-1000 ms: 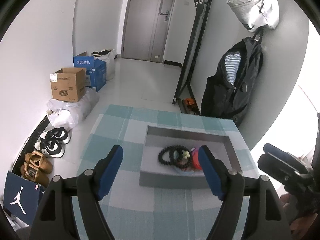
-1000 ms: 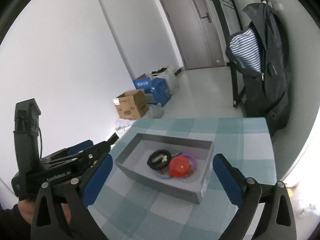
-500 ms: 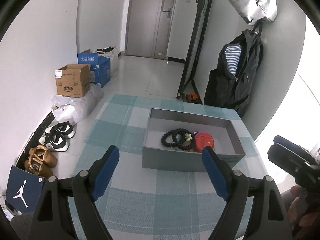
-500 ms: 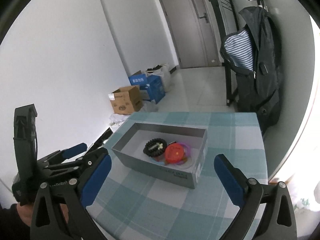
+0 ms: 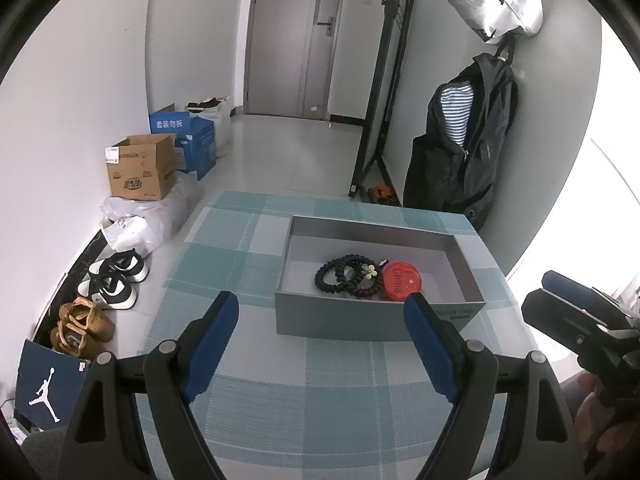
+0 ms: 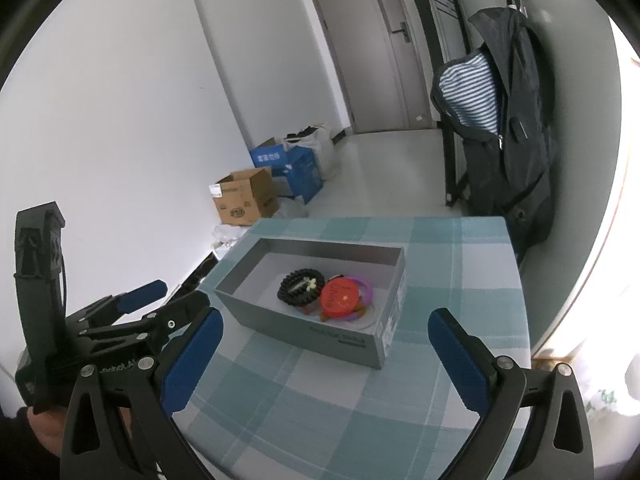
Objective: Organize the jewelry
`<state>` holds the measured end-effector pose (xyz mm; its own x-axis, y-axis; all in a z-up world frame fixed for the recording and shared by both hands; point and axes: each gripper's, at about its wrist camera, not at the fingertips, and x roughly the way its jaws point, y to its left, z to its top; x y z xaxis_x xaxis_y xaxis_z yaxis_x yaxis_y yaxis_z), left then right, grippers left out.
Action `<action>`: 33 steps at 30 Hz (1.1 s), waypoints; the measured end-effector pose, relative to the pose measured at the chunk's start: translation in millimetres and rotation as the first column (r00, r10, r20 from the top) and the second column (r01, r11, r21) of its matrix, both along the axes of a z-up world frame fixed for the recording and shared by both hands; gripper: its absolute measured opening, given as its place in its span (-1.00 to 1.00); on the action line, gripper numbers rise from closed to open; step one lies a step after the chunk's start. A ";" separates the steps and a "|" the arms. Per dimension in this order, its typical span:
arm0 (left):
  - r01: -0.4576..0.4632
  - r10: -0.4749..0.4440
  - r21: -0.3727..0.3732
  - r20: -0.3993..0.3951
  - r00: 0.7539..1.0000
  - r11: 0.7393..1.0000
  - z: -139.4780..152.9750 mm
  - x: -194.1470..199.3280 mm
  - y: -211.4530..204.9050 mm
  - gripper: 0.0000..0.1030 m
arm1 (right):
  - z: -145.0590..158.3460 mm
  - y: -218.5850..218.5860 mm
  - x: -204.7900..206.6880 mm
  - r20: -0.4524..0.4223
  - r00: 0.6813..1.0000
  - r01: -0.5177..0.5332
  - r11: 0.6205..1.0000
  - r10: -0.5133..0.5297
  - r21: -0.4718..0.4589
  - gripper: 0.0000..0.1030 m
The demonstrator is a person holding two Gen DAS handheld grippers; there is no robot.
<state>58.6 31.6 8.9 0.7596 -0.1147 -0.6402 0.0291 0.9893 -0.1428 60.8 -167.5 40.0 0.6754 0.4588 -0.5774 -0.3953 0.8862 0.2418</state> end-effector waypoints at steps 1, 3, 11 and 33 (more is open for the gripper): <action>0.000 0.000 -0.002 -0.001 1.000 1.000 0.4 0.3 0.1 0.58 | -0.1 0.2 -0.2 0.000 1.000 0.000 1.000 0.000 0.000 1.00; 0.001 -0.001 -0.008 0.001 1.000 1.000 2.3 0.4 1.1 0.58 | -0.4 0.4 0.0 -0.002 1.000 0.000 1.000 0.000 -0.001 1.00; 0.005 -0.005 -0.015 -0.003 1.000 1.000 0.3 1.1 1.0 0.58 | -1.0 1.3 1.2 -0.005 1.000 0.000 1.000 0.000 -0.002 1.00; 0.005 -0.005 -0.027 -0.002 1.000 1.000 1.1 1.7 0.5 0.58 | -6.1 5.4 4.0 -0.014 1.000 -0.005 1.000 0.005 -0.015 1.00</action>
